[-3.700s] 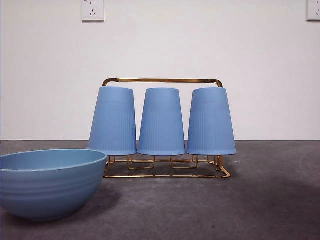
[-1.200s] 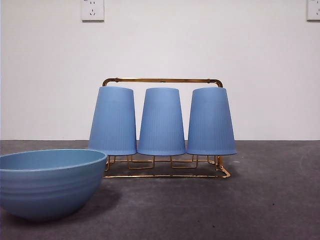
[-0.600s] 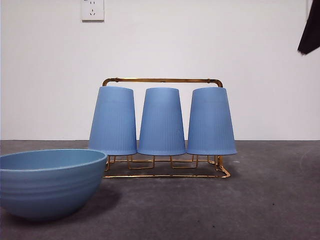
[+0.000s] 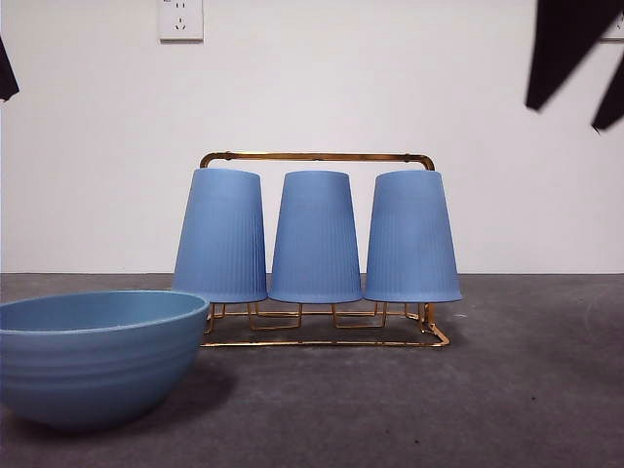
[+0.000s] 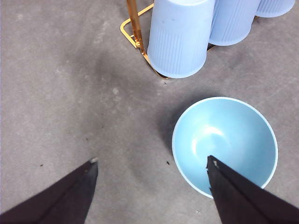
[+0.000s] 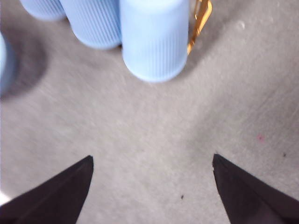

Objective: Right arm lift cup from the cupboard, then place it on the right of the bowl

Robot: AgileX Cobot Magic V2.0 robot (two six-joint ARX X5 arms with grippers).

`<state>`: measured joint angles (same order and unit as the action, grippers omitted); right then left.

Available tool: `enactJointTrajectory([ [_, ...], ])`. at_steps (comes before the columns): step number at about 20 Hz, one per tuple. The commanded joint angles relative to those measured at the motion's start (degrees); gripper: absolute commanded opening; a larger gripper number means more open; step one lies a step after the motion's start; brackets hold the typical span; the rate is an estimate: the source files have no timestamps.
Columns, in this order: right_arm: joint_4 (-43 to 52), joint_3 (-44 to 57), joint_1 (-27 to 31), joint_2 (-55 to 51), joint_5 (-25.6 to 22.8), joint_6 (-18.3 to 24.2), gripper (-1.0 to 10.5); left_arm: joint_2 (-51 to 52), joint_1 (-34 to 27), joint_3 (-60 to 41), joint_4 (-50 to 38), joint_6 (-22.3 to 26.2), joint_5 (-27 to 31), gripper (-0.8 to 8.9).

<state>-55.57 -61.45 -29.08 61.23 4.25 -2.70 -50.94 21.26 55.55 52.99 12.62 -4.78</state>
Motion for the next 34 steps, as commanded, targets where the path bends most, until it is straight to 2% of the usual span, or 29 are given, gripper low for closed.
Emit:
enactJointTrajectory([
  [1, -3.10, -7.50, -0.48, 4.44, -0.22, -2.47, 4.1, -0.37, 0.31, 1.51, -0.28, -1.53, 0.00, 3.75],
  [6, -11.17, -24.70, -0.48, 16.61, -0.20, -0.33, 4.6, -0.37, 0.31, 1.51, -0.28, -1.77, -0.02, 3.75],
  [12, -13.79, -35.56, -1.46, 28.48, -0.20, 2.03, 4.6, -0.37, 0.31, 1.51, -0.28, -1.77, -0.02, 3.75],
  [16, -13.46, -36.85, -2.40, 33.66, -0.33, 2.95, 4.6, -0.37, 0.31, 1.51, -0.31, -1.77, -0.02, 3.75],
  [20, -12.11, -36.85, -3.15, 37.44, -4.39, 3.76, 4.6, -0.37, 0.31, 1.51, -0.31, -1.77, -0.02, 3.75],
  [31, -8.46, -36.85, -3.15, 43.52, -3.65, 3.85, 4.6, -0.37, 0.31, 1.51, -0.90, -1.77, -0.02, 3.75],
  [34, -8.07, -36.85, -3.06, 44.44, -3.65, 3.80, 4.1, -0.37, 0.31, 1.51, -1.16, -1.77, -0.02, 3.75],
])
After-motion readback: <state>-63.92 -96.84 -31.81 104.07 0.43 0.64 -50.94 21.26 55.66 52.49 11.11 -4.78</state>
